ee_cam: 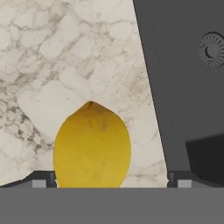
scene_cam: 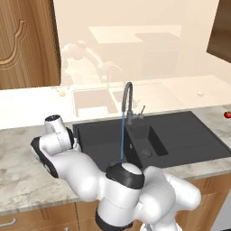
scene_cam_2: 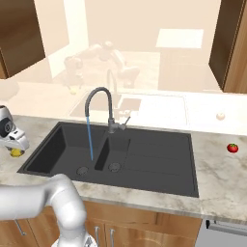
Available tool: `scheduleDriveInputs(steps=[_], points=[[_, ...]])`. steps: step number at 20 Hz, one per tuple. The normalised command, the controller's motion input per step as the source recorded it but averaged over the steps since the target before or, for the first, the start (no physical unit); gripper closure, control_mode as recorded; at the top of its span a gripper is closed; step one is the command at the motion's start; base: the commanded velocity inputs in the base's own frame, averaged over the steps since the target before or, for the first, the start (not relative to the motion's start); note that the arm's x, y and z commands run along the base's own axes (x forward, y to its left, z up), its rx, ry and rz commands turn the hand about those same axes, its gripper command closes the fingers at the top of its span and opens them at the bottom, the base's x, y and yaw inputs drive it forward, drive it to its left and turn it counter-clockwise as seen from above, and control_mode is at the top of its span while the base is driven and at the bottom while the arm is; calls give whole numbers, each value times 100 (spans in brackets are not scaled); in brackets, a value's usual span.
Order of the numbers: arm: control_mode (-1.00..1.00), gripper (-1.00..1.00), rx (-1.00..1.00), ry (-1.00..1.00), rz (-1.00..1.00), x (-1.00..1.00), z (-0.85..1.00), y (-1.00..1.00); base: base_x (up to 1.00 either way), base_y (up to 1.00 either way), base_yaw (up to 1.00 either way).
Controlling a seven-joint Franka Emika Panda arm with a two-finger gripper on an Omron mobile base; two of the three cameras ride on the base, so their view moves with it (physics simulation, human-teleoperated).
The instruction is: Turn on the sink faucet. Then move the lemon from the counter to the sink. Turn off the sink. Move the vegetable from the sink to the pot next to the stove. Finally move the pot to the front left burner.
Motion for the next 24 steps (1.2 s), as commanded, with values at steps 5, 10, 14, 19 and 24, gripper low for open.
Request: scheduleDriveInputs(steps=[5,10,14,19,24], points=[[-100,-100,0,-6,1,4,-7,0,0,0,0],[-100,-100,0,-4,1,3,-13,0,0,0,0],[-100,-100,0,-3,1,4,-18,0,0,0,0],[-100,-100,0,-2,0,1,-18,0,0,0,0],[-100,100,0,0,0,9,-29,0,0,0,0]])
